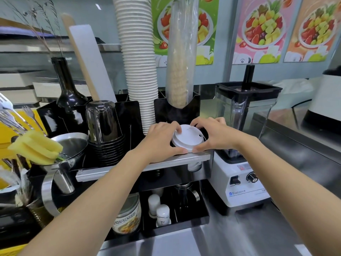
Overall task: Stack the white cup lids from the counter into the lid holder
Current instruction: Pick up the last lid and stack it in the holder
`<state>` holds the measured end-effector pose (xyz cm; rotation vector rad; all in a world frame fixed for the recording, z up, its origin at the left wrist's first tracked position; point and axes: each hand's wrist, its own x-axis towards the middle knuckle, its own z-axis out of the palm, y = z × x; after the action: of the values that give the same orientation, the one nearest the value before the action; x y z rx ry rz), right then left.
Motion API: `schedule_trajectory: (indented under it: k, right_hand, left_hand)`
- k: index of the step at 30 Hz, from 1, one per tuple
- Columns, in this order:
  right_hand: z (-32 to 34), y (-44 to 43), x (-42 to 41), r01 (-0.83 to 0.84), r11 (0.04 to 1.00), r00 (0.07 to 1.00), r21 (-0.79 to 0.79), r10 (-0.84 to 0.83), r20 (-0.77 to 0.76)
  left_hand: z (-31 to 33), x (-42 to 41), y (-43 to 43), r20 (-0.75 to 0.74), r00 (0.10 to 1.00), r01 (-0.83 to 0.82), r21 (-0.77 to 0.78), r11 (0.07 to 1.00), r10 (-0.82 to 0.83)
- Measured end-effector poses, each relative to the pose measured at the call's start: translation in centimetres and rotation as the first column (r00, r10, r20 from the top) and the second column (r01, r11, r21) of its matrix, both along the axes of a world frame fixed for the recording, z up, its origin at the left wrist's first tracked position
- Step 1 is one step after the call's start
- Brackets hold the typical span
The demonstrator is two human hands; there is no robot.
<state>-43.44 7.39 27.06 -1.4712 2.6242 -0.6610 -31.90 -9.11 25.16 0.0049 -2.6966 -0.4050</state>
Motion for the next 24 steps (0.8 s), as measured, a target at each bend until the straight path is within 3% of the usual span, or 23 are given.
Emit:
schedule_trajectory:
  k: [5, 13, 20, 24]
  right_hand:
    - [0.5, -0.1, 0.1, -0.005, 1.000, 1.000, 0.009, 0.005, 0.002]
    - [0.3, -0.3, -0.6, -0.018, 0.996, 0.979, 0.089, 0.036, -0.203]
    - [-0.8, -0.3, -0.5, -0.037, 0.994, 0.980, 0.105, 0.057, -0.193]
    - [-1.9, -0.2, -1.1, -0.078, 0.994, 0.979, 0.081, 0.092, -0.184]
  left_hand:
    - [0.1, 0.0, 0.0, -0.003, 1.000, 0.007, 0.007, 1.000, -0.007]
    - [-0.6, -0.5, -0.3, 0.060, 0.998, -0.026, 0.044, 0.999, 0.023]
    - [-1.5, -0.6, -0.5, 0.061, 0.998, -0.020, -0.163, 0.986, 0.030]
    - [-1.9, -0.4, -0.6, 0.098, 0.995, -0.015, -0.164, 0.986, 0.031]
